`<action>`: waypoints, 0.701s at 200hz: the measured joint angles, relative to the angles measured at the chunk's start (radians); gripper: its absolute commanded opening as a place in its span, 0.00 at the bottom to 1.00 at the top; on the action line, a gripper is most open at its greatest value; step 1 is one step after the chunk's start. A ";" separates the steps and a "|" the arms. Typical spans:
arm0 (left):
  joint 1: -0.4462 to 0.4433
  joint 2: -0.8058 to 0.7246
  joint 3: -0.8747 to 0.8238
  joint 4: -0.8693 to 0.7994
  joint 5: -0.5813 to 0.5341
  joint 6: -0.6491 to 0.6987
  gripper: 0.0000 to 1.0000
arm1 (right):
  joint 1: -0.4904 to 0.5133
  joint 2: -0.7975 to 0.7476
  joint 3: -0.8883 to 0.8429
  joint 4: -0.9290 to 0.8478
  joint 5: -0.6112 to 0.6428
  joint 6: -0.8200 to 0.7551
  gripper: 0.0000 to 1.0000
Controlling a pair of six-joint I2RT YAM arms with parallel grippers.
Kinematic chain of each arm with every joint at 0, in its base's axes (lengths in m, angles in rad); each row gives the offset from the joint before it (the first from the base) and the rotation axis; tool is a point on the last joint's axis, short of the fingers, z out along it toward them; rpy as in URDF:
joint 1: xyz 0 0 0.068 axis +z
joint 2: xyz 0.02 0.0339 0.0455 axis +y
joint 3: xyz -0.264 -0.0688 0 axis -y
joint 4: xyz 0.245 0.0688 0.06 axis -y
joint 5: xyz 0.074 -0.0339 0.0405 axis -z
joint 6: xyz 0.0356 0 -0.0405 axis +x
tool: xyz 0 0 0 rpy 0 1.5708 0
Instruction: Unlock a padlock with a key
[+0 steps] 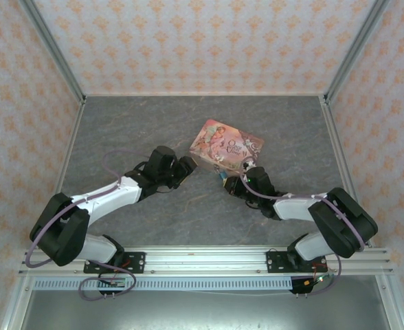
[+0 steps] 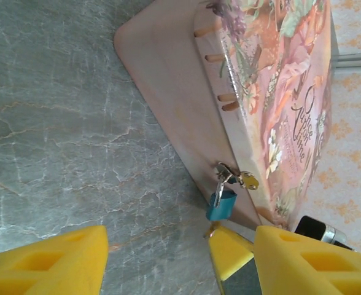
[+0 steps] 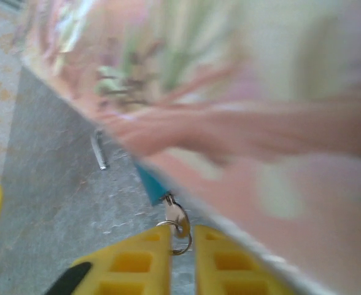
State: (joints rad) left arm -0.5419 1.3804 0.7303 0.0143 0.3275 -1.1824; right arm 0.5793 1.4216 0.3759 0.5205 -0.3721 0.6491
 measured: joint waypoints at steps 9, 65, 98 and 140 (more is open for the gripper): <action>0.005 0.000 0.000 -0.004 0.000 0.004 0.65 | -0.010 -0.011 0.003 -0.035 -0.003 0.000 0.29; 0.054 0.000 0.002 -0.036 0.000 0.047 0.74 | -0.026 -0.191 0.031 -0.243 0.038 -0.063 0.55; 0.090 0.002 0.040 -0.079 0.000 0.118 0.86 | -0.051 -0.306 0.032 -0.309 0.073 -0.095 0.84; 0.129 0.066 0.205 -0.160 -0.035 0.281 0.99 | -0.063 -0.395 0.049 -0.387 0.126 -0.120 0.99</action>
State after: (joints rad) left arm -0.4129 1.4464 0.9352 -0.1455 0.2920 -0.9016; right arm 0.5159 1.0267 0.4252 0.1337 -0.2462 0.5289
